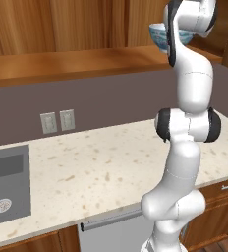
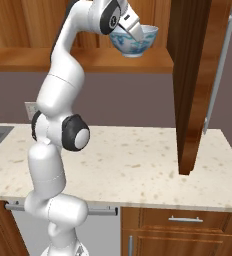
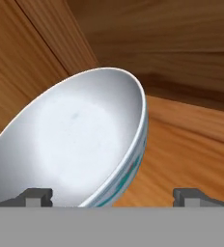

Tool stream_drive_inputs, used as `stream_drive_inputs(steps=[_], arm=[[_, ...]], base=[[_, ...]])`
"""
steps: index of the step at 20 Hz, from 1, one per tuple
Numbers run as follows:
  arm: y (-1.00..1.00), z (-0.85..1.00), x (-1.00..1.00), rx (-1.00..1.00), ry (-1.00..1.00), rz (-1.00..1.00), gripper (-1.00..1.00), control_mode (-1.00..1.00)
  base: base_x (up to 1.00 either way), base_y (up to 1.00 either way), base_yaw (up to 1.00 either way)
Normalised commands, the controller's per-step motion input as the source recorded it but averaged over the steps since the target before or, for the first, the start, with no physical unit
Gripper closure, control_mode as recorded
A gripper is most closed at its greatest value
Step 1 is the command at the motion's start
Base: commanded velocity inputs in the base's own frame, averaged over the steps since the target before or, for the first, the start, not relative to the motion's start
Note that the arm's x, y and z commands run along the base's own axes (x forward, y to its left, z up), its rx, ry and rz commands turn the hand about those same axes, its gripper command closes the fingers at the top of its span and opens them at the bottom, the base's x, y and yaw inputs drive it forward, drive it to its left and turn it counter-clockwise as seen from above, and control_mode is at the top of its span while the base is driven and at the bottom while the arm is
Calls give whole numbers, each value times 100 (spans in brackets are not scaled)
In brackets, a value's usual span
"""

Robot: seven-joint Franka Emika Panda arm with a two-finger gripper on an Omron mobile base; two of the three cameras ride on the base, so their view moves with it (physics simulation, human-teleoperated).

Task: Pick up the bowls from the cabinet and place each bowl in front of a stool on the dining counter.

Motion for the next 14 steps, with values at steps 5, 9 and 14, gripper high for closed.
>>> stream_drive_inputs(steps=[5,9,14], arm=[[0,-5,-18,0,-1,-1,-100,-100],[0,-7,6,0,1,0,-100,-100],[0,-19,24,0,0,0,-100,-100]], base=[[0,0,0],[0,0,0],[0,0,0]])
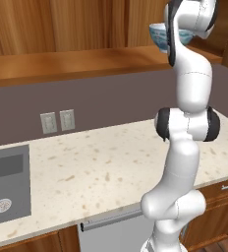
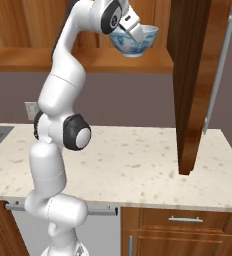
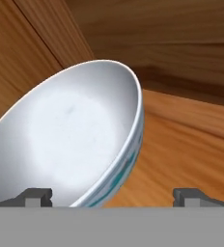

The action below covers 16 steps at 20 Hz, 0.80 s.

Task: Pick up the bowls from the cabinet and place each bowl in front of a stool on the dining counter.

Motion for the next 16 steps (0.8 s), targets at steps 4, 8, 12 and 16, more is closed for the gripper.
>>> stream_drive_inputs(steps=[4,8,12,16], arm=[[0,-26,31,0,0,0,-100,-100],[-4,-4,30,0,0,0,-100,-100],[-5,0,24,1,0,0,-100,-100],[-3,0,12,1,2,0,-100,-100]], base=[[0,0,0],[0,0,0],[0,0,0],[0,0,0]])
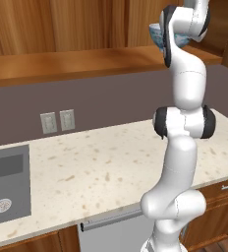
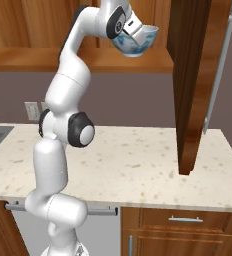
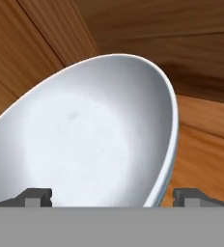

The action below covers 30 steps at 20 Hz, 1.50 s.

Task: Pick up the bowls from the cabinet and place each bowl in front of a stool on the dining counter.

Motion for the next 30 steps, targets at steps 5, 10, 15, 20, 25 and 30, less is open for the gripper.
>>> stream_drive_inputs(steps=[5,10,15,20,25,30], arm=[[0,-30,1,0,8,-1,-100,-100],[0,-24,3,0,2,0,100,-100],[0,0,0,0,0,0,100,-100],[0,-3,-15,0,2,0,100,-100],[0,-31,-93,0,-2,0,100,-100],[21,-27,-100,0,-11,1,100,-100]], base=[[0,0,0],[0,0,0],[0,0,0],[0,0,0],[0,0,0],[0,0,0]])
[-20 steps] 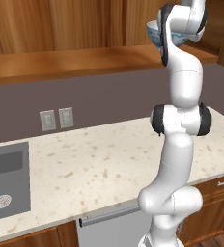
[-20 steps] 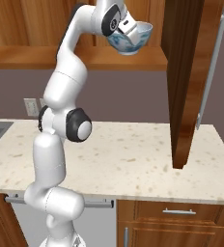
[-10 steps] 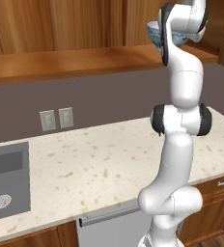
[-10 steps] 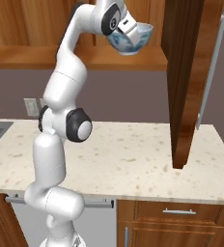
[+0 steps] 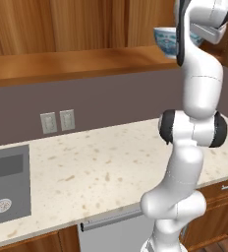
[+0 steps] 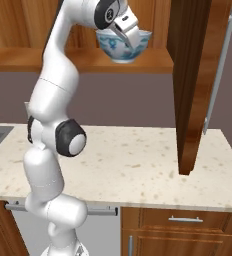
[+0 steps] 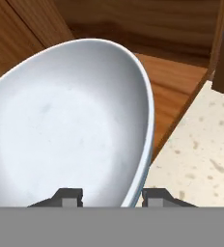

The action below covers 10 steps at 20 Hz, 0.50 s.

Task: Pick up the bowls from the cabinet and place each bowl in front of a stool on the dining counter.

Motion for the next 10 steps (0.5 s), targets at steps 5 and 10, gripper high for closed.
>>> stream_drive_inputs(steps=[5,10], arm=[[57,-28,-100,-1,-22,3,100,-100],[57,-27,-100,-1,-24,2,100,-100]], base=[[0,0,0],[0,0,0]])
